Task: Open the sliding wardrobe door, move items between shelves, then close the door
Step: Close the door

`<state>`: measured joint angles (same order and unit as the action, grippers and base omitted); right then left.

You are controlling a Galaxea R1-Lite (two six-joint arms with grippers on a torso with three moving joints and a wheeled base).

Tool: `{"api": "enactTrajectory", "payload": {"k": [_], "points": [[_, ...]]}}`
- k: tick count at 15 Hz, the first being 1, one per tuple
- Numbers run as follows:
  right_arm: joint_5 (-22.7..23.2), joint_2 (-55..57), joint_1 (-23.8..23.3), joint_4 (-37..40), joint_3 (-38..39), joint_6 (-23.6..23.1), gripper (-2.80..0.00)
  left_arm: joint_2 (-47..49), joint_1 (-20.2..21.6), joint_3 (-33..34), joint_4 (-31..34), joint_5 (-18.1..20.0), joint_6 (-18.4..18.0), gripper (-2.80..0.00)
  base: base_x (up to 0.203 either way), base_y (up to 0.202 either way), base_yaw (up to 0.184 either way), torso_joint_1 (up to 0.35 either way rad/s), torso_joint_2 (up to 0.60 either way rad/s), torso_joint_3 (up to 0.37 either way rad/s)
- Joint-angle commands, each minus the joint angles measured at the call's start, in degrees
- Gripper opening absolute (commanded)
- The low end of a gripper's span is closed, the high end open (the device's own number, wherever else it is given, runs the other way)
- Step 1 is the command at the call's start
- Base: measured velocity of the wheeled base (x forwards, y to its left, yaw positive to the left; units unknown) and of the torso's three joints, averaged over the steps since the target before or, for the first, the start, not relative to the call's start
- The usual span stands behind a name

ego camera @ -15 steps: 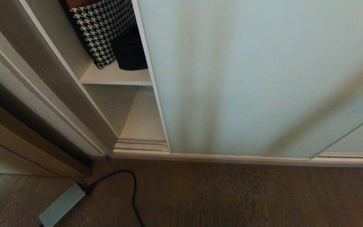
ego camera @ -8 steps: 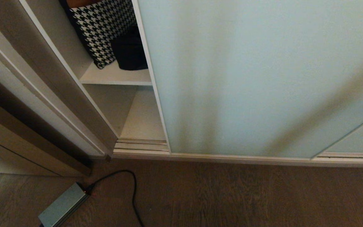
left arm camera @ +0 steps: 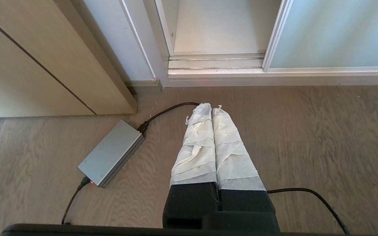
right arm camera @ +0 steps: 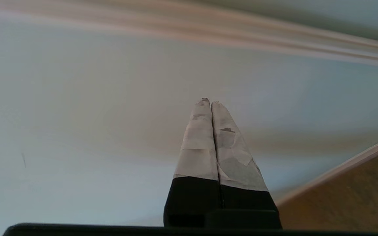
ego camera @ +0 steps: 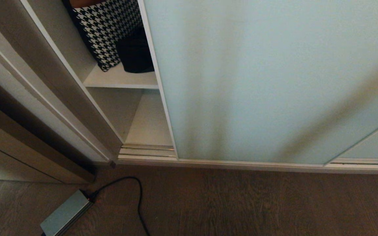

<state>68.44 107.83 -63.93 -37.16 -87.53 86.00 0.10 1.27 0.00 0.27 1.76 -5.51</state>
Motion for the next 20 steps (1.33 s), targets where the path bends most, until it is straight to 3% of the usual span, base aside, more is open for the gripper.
{"api": "enactTrajectory", "payload": {"k": [1,3,7,20], "points": [[2.92,0.14,-0.54,-2.00,0.92,0.48,-2.80,0.08,-0.04,0.00,0.00,0.00,-0.03,-2.80,0.000,0.000,0.000,0.000,0.00,0.000],[5.77,-0.04,-0.58,-2.21,0.61,0.48,-2.80,0.08,0.05,0.00,0.00,0.00,-0.03,-2.80,0.000,0.000,0.000,0.000,0.00,0.000],[6.36,-0.88,-0.58,-4.16,1.46,0.66,-2.80,0.08,0.04,0.00,0.00,0.00,-0.03,-2.80,0.000,0.000,0.000,0.000,0.00,0.000],[2.22,-7.41,0.42,-16.20,14.28,0.30,-2.80,0.08,-0.04,0.00,0.00,0.00,-0.03,-2.80,0.000,0.000,0.000,0.000,0.00,0.000]]}}
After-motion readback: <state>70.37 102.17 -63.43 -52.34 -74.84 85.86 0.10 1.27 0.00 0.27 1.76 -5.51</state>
